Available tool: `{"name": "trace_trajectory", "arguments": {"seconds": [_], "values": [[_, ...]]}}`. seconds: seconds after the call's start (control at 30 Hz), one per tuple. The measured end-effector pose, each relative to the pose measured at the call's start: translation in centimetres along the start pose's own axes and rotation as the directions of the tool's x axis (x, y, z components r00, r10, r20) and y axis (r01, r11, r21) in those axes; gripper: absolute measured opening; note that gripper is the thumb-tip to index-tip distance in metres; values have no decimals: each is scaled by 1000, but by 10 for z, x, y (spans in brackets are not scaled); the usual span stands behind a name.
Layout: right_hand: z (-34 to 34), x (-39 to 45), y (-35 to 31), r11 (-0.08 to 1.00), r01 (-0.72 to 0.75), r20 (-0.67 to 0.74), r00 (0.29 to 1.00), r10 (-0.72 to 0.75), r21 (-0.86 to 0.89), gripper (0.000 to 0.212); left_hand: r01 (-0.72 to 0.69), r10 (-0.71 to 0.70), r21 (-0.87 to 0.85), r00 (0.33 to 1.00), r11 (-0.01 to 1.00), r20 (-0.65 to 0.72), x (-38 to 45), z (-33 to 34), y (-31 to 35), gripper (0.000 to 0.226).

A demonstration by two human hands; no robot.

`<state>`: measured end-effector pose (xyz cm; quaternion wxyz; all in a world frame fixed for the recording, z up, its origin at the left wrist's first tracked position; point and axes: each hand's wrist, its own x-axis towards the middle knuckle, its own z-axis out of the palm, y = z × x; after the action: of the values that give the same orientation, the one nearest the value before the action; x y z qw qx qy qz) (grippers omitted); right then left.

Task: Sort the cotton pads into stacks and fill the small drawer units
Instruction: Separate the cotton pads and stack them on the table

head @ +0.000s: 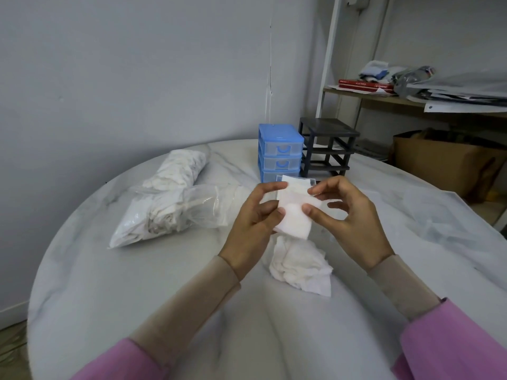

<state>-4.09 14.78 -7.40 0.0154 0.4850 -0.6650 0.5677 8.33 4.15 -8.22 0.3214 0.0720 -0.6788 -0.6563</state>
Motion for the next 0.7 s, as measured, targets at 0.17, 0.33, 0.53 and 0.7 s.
{"name": "trace_trajectory", "arguments": {"seconds": [0.17, 0.33, 0.53, 0.7], "values": [[2, 0, -2, 993, -70, 10, 998, 69, 90, 15, -18, 19, 29, 1000, 999, -4, 1, -2, -4, 24], [2, 0, -2, 991, -90, 3, 996, 90, 94, 12, -67, 70, 154, 997, 986, -15, 2, 0, -2, 34], [-5, -2, -1, 986, -95, 284, 950, 130, -133, 18, -97, 126, 225, 985, 970, -119, 5, -10, -4, 47], [-5, -5, -2, 929, -30, 515, 826, 231, -368, 22, -62, 103, 246, 982, 967, -156, 5, -7, -6, 43]]}}
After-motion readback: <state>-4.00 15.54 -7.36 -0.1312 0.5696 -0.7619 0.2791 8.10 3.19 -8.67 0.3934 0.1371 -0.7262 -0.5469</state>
